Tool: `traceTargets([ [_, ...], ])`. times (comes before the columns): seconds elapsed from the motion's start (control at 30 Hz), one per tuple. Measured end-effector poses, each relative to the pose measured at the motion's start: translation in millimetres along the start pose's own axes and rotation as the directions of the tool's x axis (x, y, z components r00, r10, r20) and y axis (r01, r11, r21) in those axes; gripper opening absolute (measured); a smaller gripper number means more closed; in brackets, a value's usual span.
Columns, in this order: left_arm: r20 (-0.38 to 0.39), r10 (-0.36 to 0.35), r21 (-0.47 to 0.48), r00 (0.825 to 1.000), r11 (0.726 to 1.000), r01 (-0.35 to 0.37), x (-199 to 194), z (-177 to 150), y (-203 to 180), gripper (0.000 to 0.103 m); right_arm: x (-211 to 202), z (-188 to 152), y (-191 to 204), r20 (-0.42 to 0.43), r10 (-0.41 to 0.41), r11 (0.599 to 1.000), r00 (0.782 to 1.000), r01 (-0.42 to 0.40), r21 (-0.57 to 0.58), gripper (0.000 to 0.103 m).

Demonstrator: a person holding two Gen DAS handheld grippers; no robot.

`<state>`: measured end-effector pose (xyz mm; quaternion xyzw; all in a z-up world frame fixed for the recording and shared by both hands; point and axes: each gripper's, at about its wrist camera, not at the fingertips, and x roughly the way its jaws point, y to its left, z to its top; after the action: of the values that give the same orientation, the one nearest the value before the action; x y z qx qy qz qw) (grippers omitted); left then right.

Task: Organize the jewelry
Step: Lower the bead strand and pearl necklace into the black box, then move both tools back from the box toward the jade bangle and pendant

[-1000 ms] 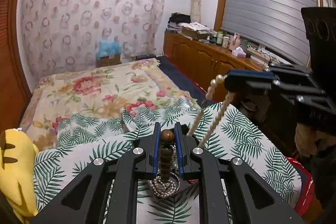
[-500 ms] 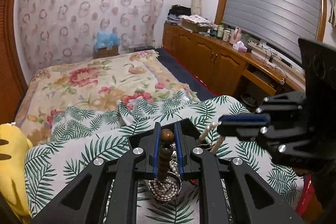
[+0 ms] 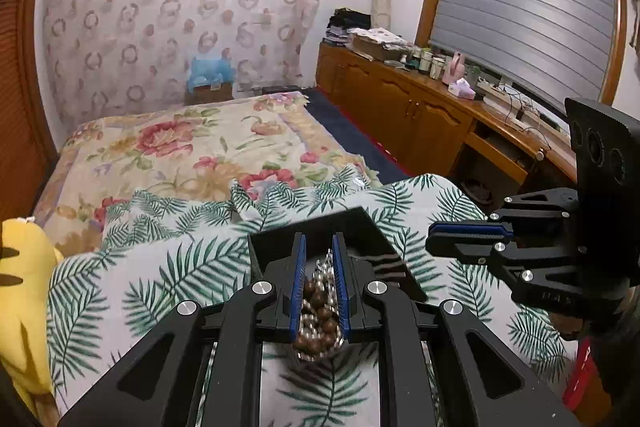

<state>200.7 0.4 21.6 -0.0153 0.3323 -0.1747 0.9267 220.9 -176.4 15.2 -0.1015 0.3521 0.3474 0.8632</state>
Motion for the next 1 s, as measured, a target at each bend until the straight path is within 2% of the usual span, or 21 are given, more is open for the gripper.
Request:
traceTargets([
  [0.27,-0.016,0.0,0.009,1.0,1.0,0.0,-15,-37,-16,0.014,-11,-39,7,-0.005,-0.012,0.999,1.0,0.012,0.041,0.009],
  [0.33,-0.021,-0.002,0.016,1.0,1.0,0.002,-18,-49,-22,0.019,-16,-54,7,-0.002,-0.016,0.998,1.0,0.016,0.06,0.009],
  [0.43,-0.026,0.0,0.029,1.0,1.0,0.001,-21,-67,-33,0.025,-24,-75,8,0.003,-0.019,0.995,1.0,0.018,0.094,0.016],
  [0.47,-0.032,-0.003,0.028,0.999,1.0,0.004,-21,-73,-37,0.026,-27,-81,8,0.005,-0.021,0.994,1.0,0.02,0.108,0.023],
  [0.5,-0.036,-0.004,0.027,0.999,1.0,0.005,-22,-78,-39,0.03,-29,-87,9,0.006,-0.025,0.993,1.0,0.024,0.117,0.029],
  [0.57,-0.042,-0.001,0.028,0.999,1.0,0.002,-24,-87,-45,0.044,-36,-97,12,0.011,-0.037,0.991,0.999,0.035,0.129,0.03],
  [0.6,-0.043,0.008,0.028,0.999,1.0,-0.006,-25,-91,-47,0.059,-40,-102,13,0.015,-0.043,0.99,0.999,0.04,0.134,0.03],
  [0.63,-0.042,0.016,0.026,0.999,1.0,-0.015,-26,-95,-50,0.069,-43,-106,13,0.017,-0.047,0.99,0.999,0.044,0.137,0.031],
  [0.7,-0.049,0.016,0.021,0.999,1.0,-0.015,-27,-101,-53,0.076,-52,-113,15,0.029,-0.066,0.988,0.997,0.061,0.144,0.041],
  [0.83,-0.066,0.035,0.03,0.997,0.999,-0.033,-26,-111,-63,0.088,-63,-130,16,0.039,-0.111,0.984,0.993,0.104,0.146,0.05],
  [1.0,-0.092,0.042,0.053,0.995,0.998,-0.037,-21,-125,-73,0.091,-65,-153,13,0.02,-0.146,0.977,0.989,0.141,0.161,0.06],
])
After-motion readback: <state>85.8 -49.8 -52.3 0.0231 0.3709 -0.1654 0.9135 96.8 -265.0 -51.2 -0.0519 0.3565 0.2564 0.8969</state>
